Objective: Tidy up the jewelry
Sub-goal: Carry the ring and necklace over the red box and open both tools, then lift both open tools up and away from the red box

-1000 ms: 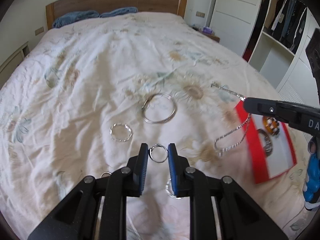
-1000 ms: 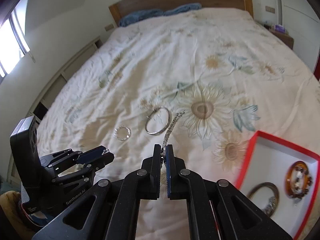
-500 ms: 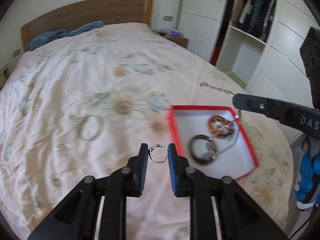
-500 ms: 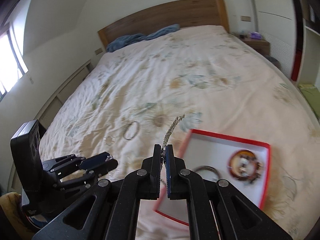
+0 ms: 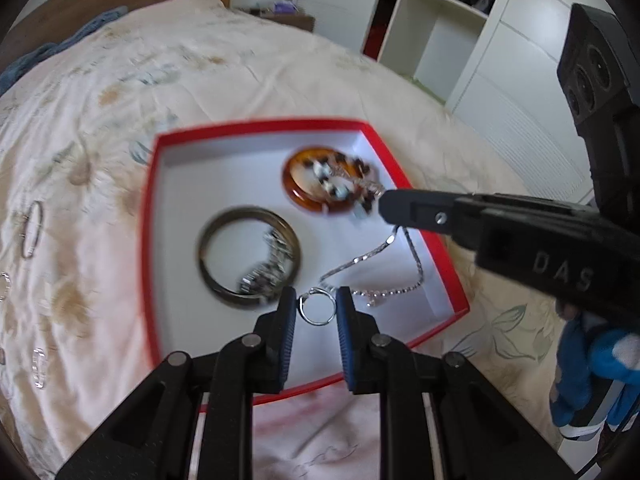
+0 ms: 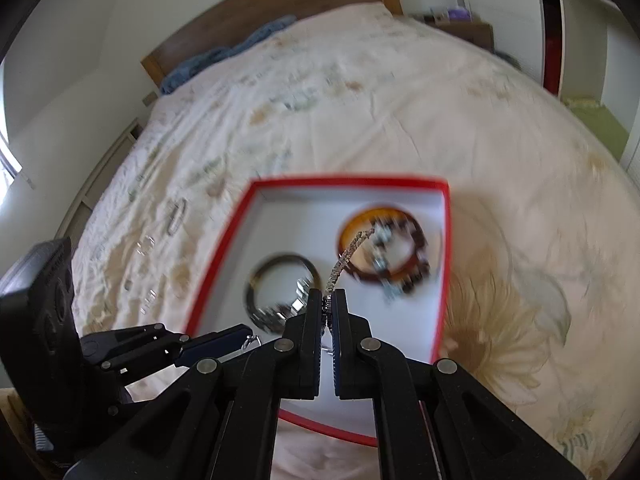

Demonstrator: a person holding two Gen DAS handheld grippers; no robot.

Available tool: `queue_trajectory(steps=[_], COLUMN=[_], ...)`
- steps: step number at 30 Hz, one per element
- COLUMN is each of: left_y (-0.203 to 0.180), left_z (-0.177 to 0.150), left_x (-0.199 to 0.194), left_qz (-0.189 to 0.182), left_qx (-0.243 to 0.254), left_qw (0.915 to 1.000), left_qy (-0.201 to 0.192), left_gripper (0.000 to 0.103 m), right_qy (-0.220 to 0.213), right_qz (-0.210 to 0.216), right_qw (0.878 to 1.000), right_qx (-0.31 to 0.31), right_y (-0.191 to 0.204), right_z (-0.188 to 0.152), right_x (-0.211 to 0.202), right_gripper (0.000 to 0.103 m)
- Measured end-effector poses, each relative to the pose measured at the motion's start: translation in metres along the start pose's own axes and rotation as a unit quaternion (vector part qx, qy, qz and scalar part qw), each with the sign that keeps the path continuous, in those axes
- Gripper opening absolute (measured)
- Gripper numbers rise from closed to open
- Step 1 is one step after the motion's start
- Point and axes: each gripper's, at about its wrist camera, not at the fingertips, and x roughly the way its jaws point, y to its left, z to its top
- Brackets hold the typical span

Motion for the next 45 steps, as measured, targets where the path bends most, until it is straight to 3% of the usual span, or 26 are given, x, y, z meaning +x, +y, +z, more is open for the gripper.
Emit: queue_trajectory(steps=[10,18,22,27,32,35,45], left_y=[0.001,0.005,0.006,0.006,-0.002,-0.004,0.001], left_z=[-0.011,-0.013,-0.014,-0.017,-0.023,-0.031,-0.07], left_x=[0.026,0.019,0.012,-0.001,-0.036,-0.063,-0.156], left_qz=[0.012,0.021,0.022,0.026,0.036,0.06,0.131], left_qx=[-0.006,-0.015,-0.019,-0.026,-0.025,-0.031,-0.067], left_qw=[0.9993,0.999,0.9989,0.9989,0.999,0.9975,0.9854], left_qy=[0.035,0.037,0.036,0.031,0.001,-0.02,-0.085], left_gripper=[0.02,0.02,0.03,0.031,0.031,0.031,0.034], right_qy=[0.036,0.029,0.018,0.002,-0.017,-0.024,-0.042], right_qz=[-0.008,-0.019,-0.021,-0.019,-0.018,-0.017,0.0], right_qw=[0.999,0.999,1.0,1.0,1.0,1.0,0.999], right_qx=[0.01,0.012,0.014,0.015,0.009,0.004,-0.017], right_y=[-0.025,-0.025,-0.023,-0.013,0.001,0.01,0.06], right_z=[-0.024,-0.03,-0.031,-0.034,-0.039,-0.043,-0.073], right_x=[0.018,0.003,-0.012,-0.036,-0.064,-0.077,-0.111], right_gripper=[0.009,0.016,0.024,0.027,0.033,0.034,0.042])
